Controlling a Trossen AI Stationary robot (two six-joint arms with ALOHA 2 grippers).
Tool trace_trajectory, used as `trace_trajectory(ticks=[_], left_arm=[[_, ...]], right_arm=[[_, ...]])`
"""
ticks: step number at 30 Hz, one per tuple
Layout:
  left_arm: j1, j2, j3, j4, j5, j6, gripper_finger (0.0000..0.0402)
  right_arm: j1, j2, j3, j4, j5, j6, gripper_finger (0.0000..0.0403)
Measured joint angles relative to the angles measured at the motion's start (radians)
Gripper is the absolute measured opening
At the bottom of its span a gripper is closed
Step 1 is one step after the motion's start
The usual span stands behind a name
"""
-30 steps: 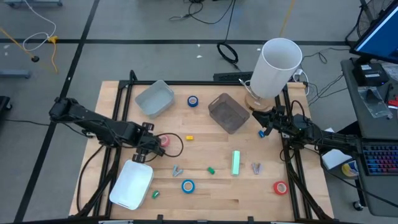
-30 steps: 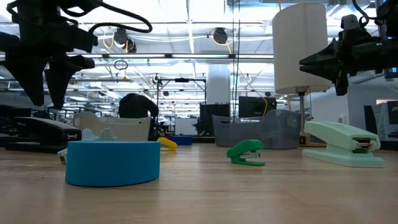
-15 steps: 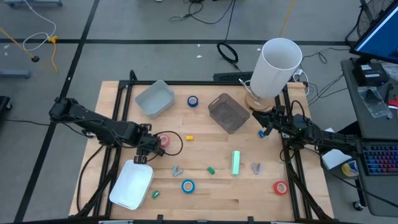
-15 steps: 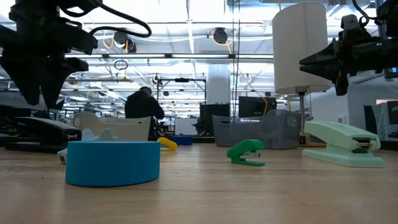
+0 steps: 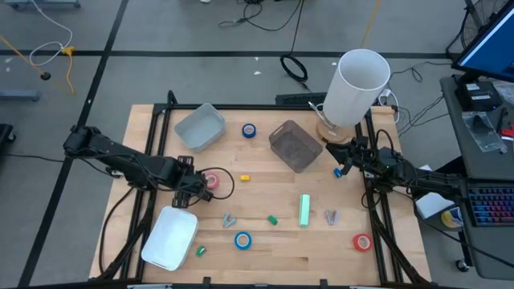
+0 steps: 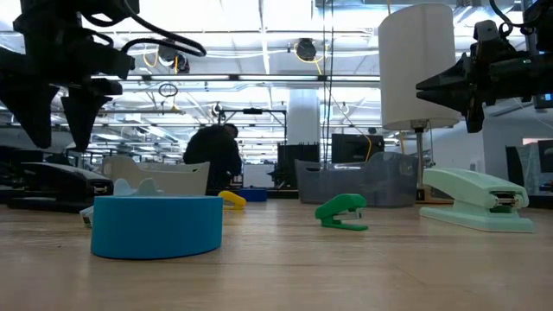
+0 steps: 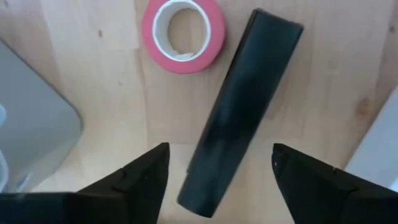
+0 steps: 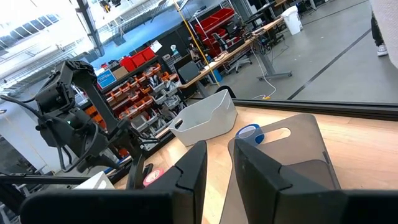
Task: Pick and place Stapler, Stapler remover, tape
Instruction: Put the black stapler into the black bin
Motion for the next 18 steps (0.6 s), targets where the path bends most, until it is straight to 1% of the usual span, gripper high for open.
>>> trace_trajectory(ticks=[3, 7, 11, 18], left_arm=[[0.000, 0.000, 0.000, 0.004, 0.023, -0.003, 0.0301], [0.000, 0.000, -0.020, 0.011, 0.008, 0.008, 0.0310], [0.001, 0.000, -0.051, 0.007, 0.017, -0.021, 0.0312], [0.001, 0.006, -0.051, 0.011, 0.022, -0.026, 0.0312]], right_arm=[[0.000, 0.000, 0.000, 0.000, 0.000, 0.000, 0.0075], [0.000, 0.000, 0.000, 0.000, 0.000, -0.002, 0.0075], [0.000, 0.000, 0.000, -0.001, 0.000, -0.003, 0.0075], [0.000, 0.000, 0.000, -0.012, 0.000, -0.004, 0.0075]])
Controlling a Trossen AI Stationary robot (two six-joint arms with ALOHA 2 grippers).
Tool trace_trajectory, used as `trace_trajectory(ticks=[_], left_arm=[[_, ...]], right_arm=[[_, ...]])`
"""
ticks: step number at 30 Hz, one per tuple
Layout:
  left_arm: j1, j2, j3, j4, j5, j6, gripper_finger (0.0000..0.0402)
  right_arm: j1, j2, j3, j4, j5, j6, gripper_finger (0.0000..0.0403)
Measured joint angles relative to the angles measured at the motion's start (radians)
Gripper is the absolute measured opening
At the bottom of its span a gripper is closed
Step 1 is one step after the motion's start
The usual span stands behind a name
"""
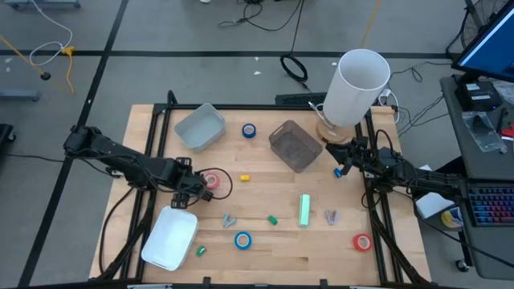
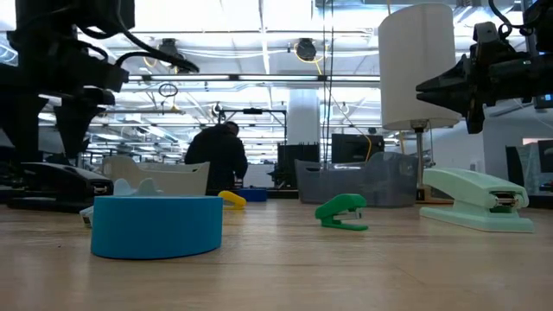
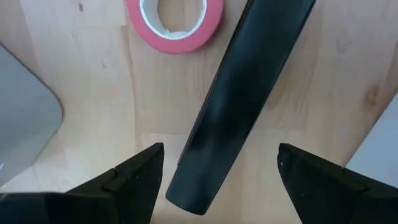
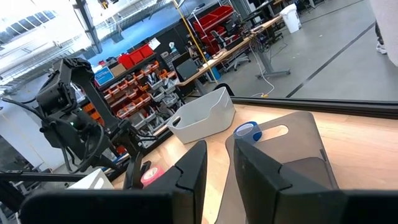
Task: Pick and place Stapler, Stapler remover, tape
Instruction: Put the black stapler into the black bin
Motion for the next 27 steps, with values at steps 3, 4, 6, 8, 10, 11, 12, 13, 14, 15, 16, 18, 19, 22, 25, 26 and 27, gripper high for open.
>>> trace_trajectory(ticks=[3, 4, 6, 8, 10, 11, 12, 13, 14, 15, 16, 18, 19, 22, 25, 26, 27], left_arm=[[0.000, 0.018, 0.000, 0.003, 0.014, 0.005, 0.0313], [0.000, 0.027, 0.000, 0.008, 0.028, 0.005, 0.0312], [0.000, 0.053, 0.000, 0.026, 0.055, 0.000, 0.0313], [0.000, 0.082, 0.000, 0.041, 0.060, -0.010, 0.0312], [0.005, 0.114, 0.000, 0.052, 0.059, -0.013, 0.0313], [0.009, 0.129, 0.000, 0.057, 0.060, -0.014, 0.0312], [0.013, 0.142, 0.000, 0.063, 0.063, -0.015, 0.0312], [0.017, 0.156, 0.000, 0.067, 0.064, -0.020, 0.0313], [0.021, 0.168, 0.000, 0.069, 0.064, -0.026, 0.0312], [0.023, 0.177, 0.000, 0.069, 0.062, -0.032, 0.0312], [0.025, 0.184, 0.000, 0.070, 0.060, -0.033, 0.0312], [0.028, 0.195, 0.000, 0.070, 0.057, -0.032, 0.0312], [0.028, 0.197, 0.000, 0.070, 0.056, -0.032, 0.0312], [0.028, 0.196, 0.000, 0.072, 0.054, -0.032, 0.0312], [0.028, 0.196, 0.000, 0.074, 0.053, -0.033, 0.0312], [0.028, 0.196, 0.000, 0.074, 0.050, -0.032, 0.0313], [0.027, 0.196, 0.000, 0.074, 0.043, -0.032, 0.0312]], right_arm=[[0.000, 0.000, 0.000, -0.003, 0.000, 0.000, 0.0075], [0.000, 0.000, 0.000, -0.002, 0.000, 0.000, 0.0075], [0.000, 0.000, 0.000, -0.003, 0.000, 0.000, 0.0075], [0.000, 0.000, 0.000, -0.002, 0.000, 0.007, 0.0075], [0.000, 0.000, 0.000, -0.003, 0.000, 0.007, 0.0075], [0.000, 0.000, 0.000, -0.002, 0.000, 0.007, 0.0075], [0.000, 0.000, 0.000, -0.002, 0.000, 0.007, 0.0075], [0.000, 0.000, 0.000, -0.003, 0.000, 0.007, 0.0075], [0.000, 0.000, 0.000, -0.002, 0.000, 0.007, 0.0075], [0.000, 0.000, 0.000, -0.002, 0.000, 0.007, 0.0075], [0.000, 0.000, 0.000, -0.002, 0.000, 0.007, 0.0075], [0.000, 0.000, 0.000, -0.003, 0.000, 0.007, 0.0075], [0.000, 0.000, 0.000, -0.002, 0.000, 0.007, 0.0075], [0.000, 0.000, 0.000, -0.003, 0.000, 0.007, 0.0075], [0.000, 0.000, 0.000, -0.003, 0.000, 0.007, 0.0075], [0.000, 0.000, 0.000, -0.003, 0.000, 0.007, 0.0075], [0.000, 0.000, 0.000, -0.003, 0.000, 0.007, 0.0075]])
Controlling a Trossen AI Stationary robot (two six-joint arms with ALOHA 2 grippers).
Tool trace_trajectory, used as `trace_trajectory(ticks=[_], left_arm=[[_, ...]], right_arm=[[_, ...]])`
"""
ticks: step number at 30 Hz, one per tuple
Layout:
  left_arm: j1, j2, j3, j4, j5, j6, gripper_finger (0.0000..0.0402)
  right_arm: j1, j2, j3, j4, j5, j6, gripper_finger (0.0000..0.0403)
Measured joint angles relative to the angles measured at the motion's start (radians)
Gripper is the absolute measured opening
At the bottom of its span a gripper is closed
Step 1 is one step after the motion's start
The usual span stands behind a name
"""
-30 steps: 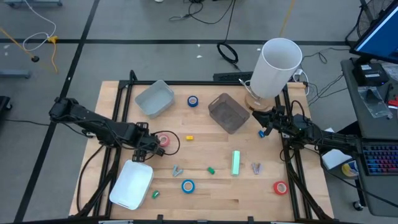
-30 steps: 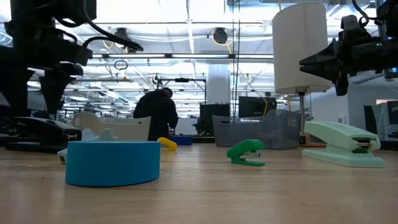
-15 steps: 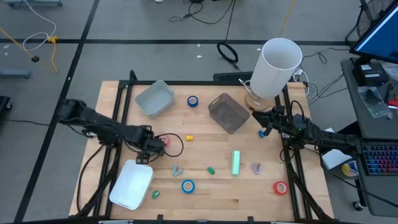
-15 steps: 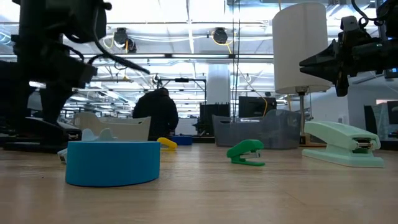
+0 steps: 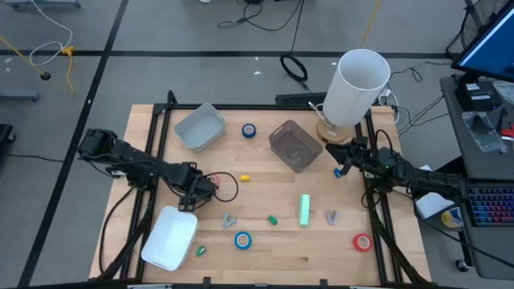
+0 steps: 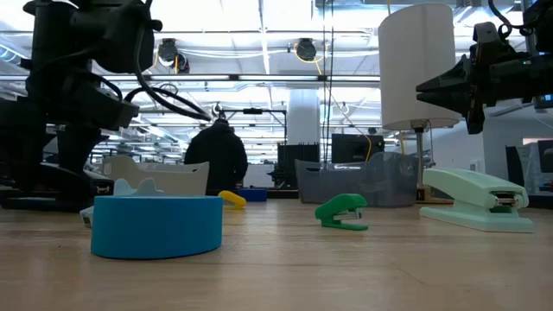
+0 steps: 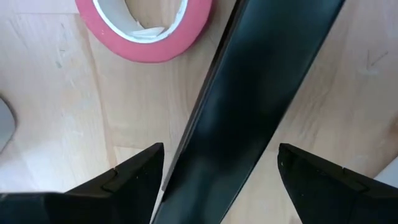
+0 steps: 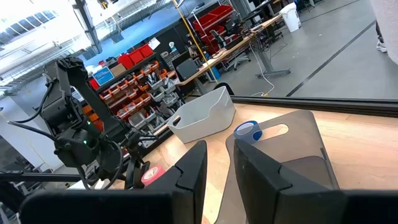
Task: Pick and place Stapler, Stapler remover, tape
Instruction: Put the black stapler into the black bin
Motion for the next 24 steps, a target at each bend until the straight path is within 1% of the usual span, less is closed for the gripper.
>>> trace_trajectory(ticks=[9, 20, 22, 24], left_arm=[[0.000, 0.000, 0.000, 0.000, -0.050, -0.001, 0.0312], [-0.003, 0.000, 0.000, 0.000, -0.045, -0.023, 0.0312], [-0.003, 0.000, 0.000, 0.000, -0.045, -0.022, 0.0306], [-0.002, 0.000, 0.000, 0.000, -0.041, -0.015, 0.0290]], right_arm=[[0.000, 0.000, 0.000, 0.000, 0.000, 0.000, 0.0075], [0.000, 0.000, 0.000, 0.000, 0.000, -0.001, 0.0075], [0.000, 0.000, 0.000, 0.000, 0.000, -0.001, 0.0075], [0.000, 0.000, 0.000, 0.000, 0.000, 0.000, 0.0075]])
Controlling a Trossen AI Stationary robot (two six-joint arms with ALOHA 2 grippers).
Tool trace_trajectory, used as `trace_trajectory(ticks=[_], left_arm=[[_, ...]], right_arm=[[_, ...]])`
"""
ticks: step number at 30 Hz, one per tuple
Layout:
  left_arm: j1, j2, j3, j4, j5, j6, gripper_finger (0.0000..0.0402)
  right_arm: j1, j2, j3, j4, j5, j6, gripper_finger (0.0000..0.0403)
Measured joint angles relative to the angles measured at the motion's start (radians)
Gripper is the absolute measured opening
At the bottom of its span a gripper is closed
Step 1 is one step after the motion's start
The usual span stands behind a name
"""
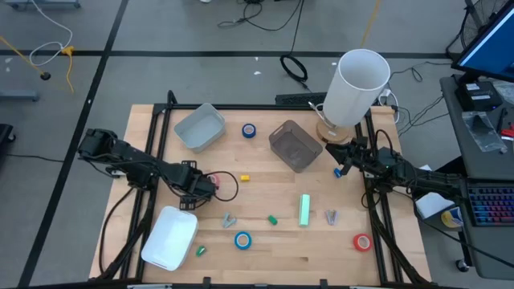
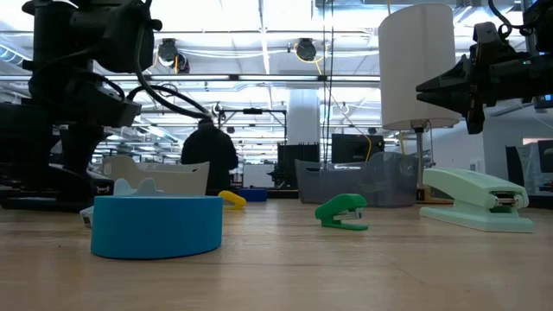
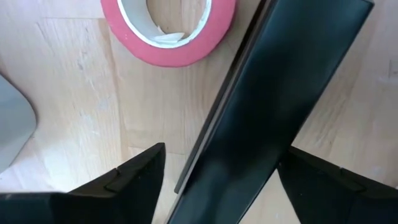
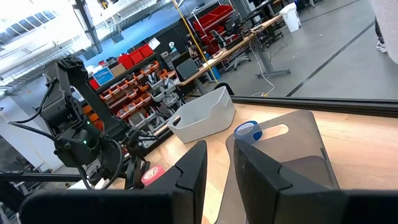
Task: Pick and place Stapler, Stapler remover, tape
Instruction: Put the black stapler into the black bin
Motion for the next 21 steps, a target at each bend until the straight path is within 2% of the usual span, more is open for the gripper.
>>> trace_trajectory(ticks=[5, 9, 16, 21], left_arm=[[0.000, 0.000, 0.000, 0.000, 0.010, 0.000, 0.0210], [0.001, -0.001, 0.001, -0.002, 0.062, -0.001, 0.0139], [0.001, -0.001, 0.006, -0.038, 0.082, -0.017, 0.0137], [0.001, -0.001, 0.054, -0.175, 0.057, 0.025, 0.0137]], right_arm=[[0.000, 0.000, 0.000, 0.000, 0.000, 0.000, 0.0075], [0.000, 0.000, 0.000, 0.000, 0.000, 0.000, 0.0075], [0.000, 0.000, 0.000, 0.000, 0.000, -0.001, 0.0075], [0.000, 0.000, 0.000, 0.000, 0.000, 0.000, 0.0075]])
